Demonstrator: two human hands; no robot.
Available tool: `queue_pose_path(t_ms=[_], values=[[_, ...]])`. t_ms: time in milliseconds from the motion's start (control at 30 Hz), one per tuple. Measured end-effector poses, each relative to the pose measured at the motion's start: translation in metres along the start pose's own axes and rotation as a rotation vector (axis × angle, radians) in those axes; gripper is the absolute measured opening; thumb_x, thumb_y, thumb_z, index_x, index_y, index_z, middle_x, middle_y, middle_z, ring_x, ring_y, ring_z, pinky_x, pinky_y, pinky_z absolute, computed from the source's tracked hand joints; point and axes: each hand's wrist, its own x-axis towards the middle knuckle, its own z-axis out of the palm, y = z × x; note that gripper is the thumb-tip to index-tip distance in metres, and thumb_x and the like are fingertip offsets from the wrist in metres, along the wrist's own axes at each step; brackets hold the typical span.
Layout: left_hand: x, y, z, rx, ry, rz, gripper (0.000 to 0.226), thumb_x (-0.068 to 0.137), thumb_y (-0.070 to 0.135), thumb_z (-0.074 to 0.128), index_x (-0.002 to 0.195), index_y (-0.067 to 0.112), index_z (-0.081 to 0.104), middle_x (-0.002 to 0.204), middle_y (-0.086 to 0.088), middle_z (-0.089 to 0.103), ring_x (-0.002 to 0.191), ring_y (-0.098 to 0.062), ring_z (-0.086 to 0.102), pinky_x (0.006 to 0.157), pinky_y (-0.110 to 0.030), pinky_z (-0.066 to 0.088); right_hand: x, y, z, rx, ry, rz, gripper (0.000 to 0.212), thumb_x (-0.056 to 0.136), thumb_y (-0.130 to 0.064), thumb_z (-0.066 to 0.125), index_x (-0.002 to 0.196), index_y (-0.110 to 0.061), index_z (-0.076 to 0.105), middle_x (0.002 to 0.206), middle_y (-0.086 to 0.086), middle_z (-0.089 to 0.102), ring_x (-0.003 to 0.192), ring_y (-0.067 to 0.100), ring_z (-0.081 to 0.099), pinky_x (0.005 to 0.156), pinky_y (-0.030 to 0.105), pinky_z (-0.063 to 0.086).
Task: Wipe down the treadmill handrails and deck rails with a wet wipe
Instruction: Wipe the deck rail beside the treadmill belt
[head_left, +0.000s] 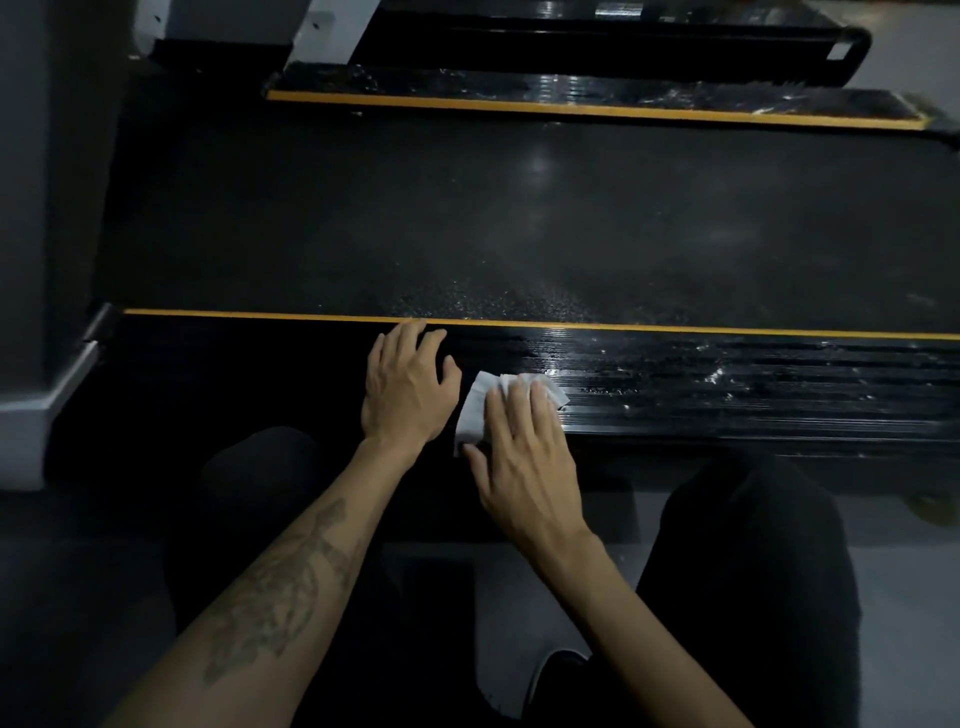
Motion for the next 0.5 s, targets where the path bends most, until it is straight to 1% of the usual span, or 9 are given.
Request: queue_pose_path(t_ms=[100, 133, 233, 267, 333, 400, 433, 500], values=[[0.0, 0.0, 0.0, 0.007, -0.006, 0.0, 0.041, 0.099, 0.027, 0.055, 0.136, 0.01, 0.063, 0.143, -0.009, 0.056, 0.136, -0.028, 0.048, 0.12, -0.048, 0.03, -0.002, -0.01, 0.002, -0.021, 0.003, 0.021, 0.077, 0.104, -0.051, 0.032, 0.159, 0.002, 0.024, 0.167, 0.025, 0.019, 0.157, 0.039, 0.013, 0.129, 0.048, 0.01], [0.0, 0.0, 0.0, 0.01, -0.008, 0.003, 0.041, 0.099, 0.027, 0.055, 0.136, 0.01, 0.063, 0.143, -0.009, 0.056, 0.136, -0.028, 0.048, 0.12, -0.048, 0.03, 0.001, -0.011, 0.003, -0.016, -0.001, 0.014, 0.079, 0.105, -0.053, 0.03, 0.16, 0.002, 0.021, 0.168, 0.024, 0.016, 0.157, 0.037, 0.011, 0.129, 0.047, 0.009], [0.0, 0.0, 0.0, 0.008, -0.011, 0.002, 0.041, 0.1, 0.027, 0.054, 0.136, 0.011, 0.062, 0.144, -0.009, 0.055, 0.137, -0.028, 0.048, 0.12, -0.048, 0.03, 0.011, -0.003, 0.004, -0.006, -0.051, -0.003, 0.083, 0.106, -0.059, 0.022, 0.163, -0.003, 0.003, 0.171, 0.018, -0.004, 0.159, 0.029, -0.006, 0.129, 0.041, 0.0], [0.0, 0.0, -0.001, 0.007, -0.01, -0.001, 0.041, 0.1, 0.027, 0.055, 0.136, 0.011, 0.062, 0.144, -0.009, 0.055, 0.138, -0.028, 0.047, 0.121, -0.048, 0.03, 0.013, 0.001, 0.003, -0.002, -0.054, 0.016, 0.084, 0.105, -0.061, 0.019, 0.163, -0.004, 0.001, 0.171, 0.017, -0.007, 0.159, 0.027, -0.009, 0.129, 0.04, 0.0], [0.0, 0.001, -0.001, 0.001, -0.004, -0.008, 0.041, 0.099, 0.027, 0.055, 0.136, 0.01, 0.063, 0.144, -0.009, 0.055, 0.138, -0.029, 0.047, 0.121, -0.048, 0.029, 0.007, 0.006, 0.001, 0.02, -0.034, 0.085, 0.086, 0.102, -0.063, 0.013, 0.163, -0.003, 0.005, 0.171, 0.018, -0.005, 0.159, 0.027, -0.008, 0.129, 0.04, -0.001], [0.0, 0.002, 0.0, -0.002, 0.003, -0.01, 0.041, 0.099, 0.026, 0.056, 0.135, 0.01, 0.063, 0.144, -0.01, 0.056, 0.138, -0.029, 0.047, 0.121, -0.048, 0.029, -0.004, 0.003, 0.001, 0.039, -0.007, 0.121, 0.088, 0.1, -0.064, 0.01, 0.162, -0.002, 0.013, 0.17, 0.021, 0.002, 0.159, 0.031, -0.002, 0.129, 0.041, 0.002], [0.0, 0.002, 0.0, -0.002, 0.002, -0.011, 0.041, 0.099, 0.026, 0.055, 0.135, 0.01, 0.063, 0.144, -0.01, 0.056, 0.138, -0.029, 0.047, 0.121, -0.048, 0.029, -0.007, 0.0, 0.002, 0.042, -0.006, 0.11, 0.089, 0.099, -0.064, 0.008, 0.162, -0.002, 0.015, 0.17, 0.021, 0.003, 0.159, 0.032, -0.001, 0.129, 0.042, 0.004], [0.0, 0.002, 0.0, 0.003, -0.006, -0.01, 0.041, 0.099, 0.027, 0.054, 0.136, 0.01, 0.063, 0.144, -0.009, 0.055, 0.138, -0.029, 0.047, 0.121, -0.048, 0.029, -0.003, -0.002, 0.003, 0.037, -0.033, 0.051, 0.087, 0.099, -0.064, 0.005, 0.163, -0.005, 0.011, 0.171, 0.019, -0.001, 0.159, 0.03, -0.006, 0.129, 0.042, 0.002]])
